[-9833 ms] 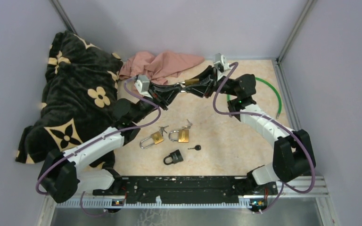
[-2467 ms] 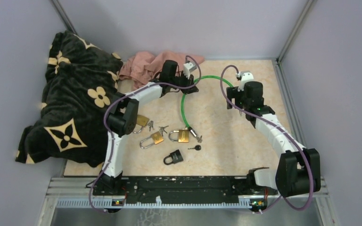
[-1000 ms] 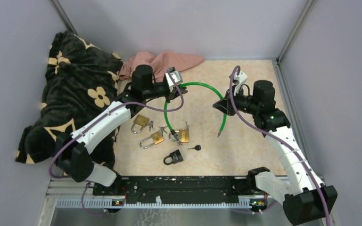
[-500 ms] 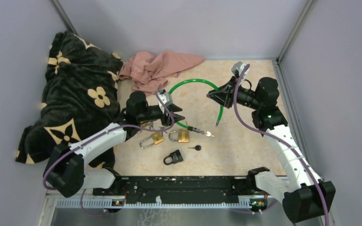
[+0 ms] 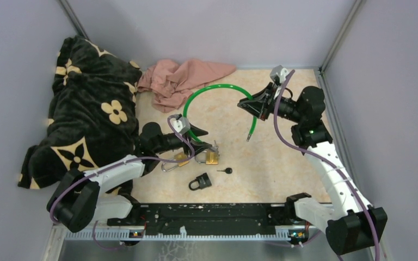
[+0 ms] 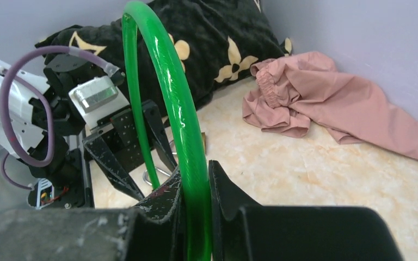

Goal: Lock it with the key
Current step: Pick up the lock from the center of the board, then lock the lock.

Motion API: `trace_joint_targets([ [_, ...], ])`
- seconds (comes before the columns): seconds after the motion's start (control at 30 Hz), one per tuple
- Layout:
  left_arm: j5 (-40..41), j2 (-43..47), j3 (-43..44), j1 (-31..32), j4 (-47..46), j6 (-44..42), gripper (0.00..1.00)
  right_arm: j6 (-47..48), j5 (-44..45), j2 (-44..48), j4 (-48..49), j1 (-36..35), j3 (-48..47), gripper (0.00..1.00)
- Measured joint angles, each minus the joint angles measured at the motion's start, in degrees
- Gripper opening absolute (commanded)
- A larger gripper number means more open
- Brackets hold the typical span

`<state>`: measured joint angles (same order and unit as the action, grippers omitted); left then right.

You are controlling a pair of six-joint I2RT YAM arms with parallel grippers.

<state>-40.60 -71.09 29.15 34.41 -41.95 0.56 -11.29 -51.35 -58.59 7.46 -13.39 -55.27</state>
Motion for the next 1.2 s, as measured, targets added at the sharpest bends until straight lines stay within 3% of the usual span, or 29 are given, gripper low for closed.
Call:
trace_joint_targets([
  [0.07, 0.0, 0.0, -1.1, 0.0, -1.6, 1.2, 0.61, -0.4, -0.1, -0.3, 0.5, 0.0, -0.9, 0.0],
  [0.13, 0.0, 0.0, -1.7, 0.0, -2.7, 2.4, 0.49, -0.6, -0.2, -0.5, 0.9, 0.0, -1.5, 0.0],
  [0.2, -0.2, 0.0, -1.8, 0.0, -3.4, 3.3, 0.21, -0.8, -0.4, -0.8, 1.1, 0.0, -2.0, 0.0],
  [0.27, -0.5, 0.0, -1.8, 0.0, -4.3, 4.5, 0.0, -0.8, -0.5, -1.2, 0.9, -0.1, -2.6, 0.0],
  [0.5, 1.3, 0.7, -1.8, 0.2, -11.2, 10.8, 0.0, 0.3, 6.7, -2.7, -1.4, -6.4, -5.2, 0.0],
  [0.73, 8.8, 2.3, -1.8, 0.2, -26.3, 18.6, 0.0, -1.7, 17.8, -4.5, 8.4, -17.0, -7.6, 0.0],
  [1.0, 12.8, 6.4, -2.1, 1.4, -38.0, 22.0, 0.0, -1.4, 21.4, -8.8, 14.6, -24.0, -15.5, 0.0],
  [1.2, 13.6, 6.9, -3.4, 1.9, -40.8, 22.0, 0.0, 0.2, 22.2, -11.9, 15.2, -28.2, -19.3, 0.0],
])
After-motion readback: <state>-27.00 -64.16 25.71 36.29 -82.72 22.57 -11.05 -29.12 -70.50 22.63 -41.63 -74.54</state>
